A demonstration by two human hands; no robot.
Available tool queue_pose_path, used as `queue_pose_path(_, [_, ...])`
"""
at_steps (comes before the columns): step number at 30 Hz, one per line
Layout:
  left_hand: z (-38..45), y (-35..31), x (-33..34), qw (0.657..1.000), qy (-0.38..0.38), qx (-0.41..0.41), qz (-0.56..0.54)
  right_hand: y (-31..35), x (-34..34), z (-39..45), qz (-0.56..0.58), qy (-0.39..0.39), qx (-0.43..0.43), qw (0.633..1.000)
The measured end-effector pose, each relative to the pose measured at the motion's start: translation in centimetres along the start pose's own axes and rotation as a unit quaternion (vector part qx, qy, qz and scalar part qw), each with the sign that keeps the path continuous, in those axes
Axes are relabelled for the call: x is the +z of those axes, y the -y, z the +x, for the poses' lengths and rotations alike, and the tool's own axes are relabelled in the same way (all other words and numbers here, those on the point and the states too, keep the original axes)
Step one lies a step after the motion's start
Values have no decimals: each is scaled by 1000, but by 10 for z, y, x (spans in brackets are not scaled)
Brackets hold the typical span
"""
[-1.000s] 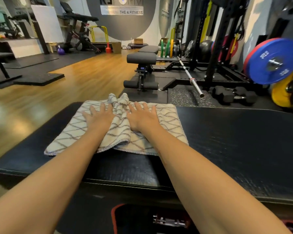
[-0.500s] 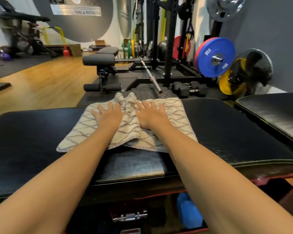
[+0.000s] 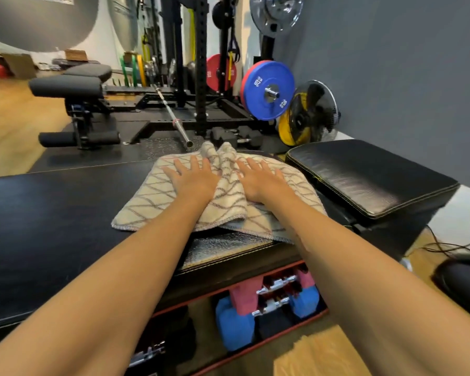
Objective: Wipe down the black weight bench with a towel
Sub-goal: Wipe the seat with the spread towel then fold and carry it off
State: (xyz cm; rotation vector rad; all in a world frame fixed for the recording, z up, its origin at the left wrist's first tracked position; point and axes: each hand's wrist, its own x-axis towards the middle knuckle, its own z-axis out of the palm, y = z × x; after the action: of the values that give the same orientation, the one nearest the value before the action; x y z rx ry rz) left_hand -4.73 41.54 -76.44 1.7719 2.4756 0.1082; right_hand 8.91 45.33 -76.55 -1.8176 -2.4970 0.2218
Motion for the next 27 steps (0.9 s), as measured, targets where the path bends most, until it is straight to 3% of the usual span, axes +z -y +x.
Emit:
queue_pose_path(9, [21,-8,-1,999,24,29,-5,-14,-5,18,25,25,20,999])
queue_pose_path(27, [78,-30,1,999,-36,4,6,-32,-3,99,29,3,32,999])
